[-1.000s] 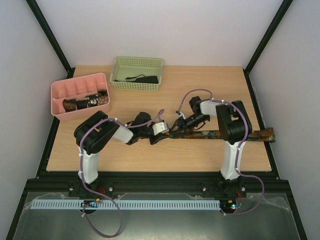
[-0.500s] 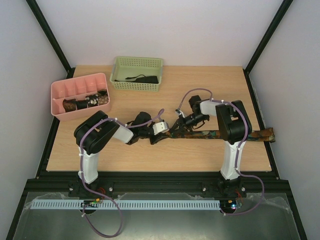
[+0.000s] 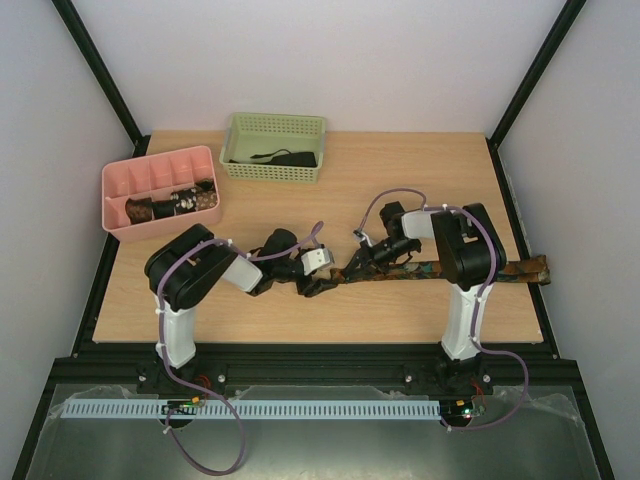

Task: Roll the ties
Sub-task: Roll the tie at the center of the board.

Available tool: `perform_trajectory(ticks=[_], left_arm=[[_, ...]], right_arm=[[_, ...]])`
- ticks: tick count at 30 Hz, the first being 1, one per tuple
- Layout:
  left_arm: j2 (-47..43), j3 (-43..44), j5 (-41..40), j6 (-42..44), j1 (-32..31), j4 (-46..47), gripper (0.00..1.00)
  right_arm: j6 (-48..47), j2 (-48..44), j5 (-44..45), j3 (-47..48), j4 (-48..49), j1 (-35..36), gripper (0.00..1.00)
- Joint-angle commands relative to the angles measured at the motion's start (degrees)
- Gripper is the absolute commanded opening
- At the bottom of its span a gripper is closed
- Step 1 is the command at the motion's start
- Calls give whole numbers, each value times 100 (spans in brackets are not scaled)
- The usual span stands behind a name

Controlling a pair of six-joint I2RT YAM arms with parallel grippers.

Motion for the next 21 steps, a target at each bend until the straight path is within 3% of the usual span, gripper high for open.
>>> perform_trajectory(ticks=[1, 7, 11, 13, 21], left_arm=[[292, -147, 308, -212, 49, 294, 69], [753, 16, 323, -505, -62, 960, 62], [723, 38, 40, -353, -133, 684, 38], [507, -134, -234, -68, -120, 335, 32], [26, -86, -731, 576, -110, -1055, 30]], right_arm=[[-213, 328, 871, -112, 276, -16, 1], [-73, 516, 810, -72, 521, -15, 1], [-41, 645, 738, 142, 563, -18, 2], [-65, 664, 685, 245, 552, -15, 5], [-632, -95, 525, 546, -481, -28, 44]])
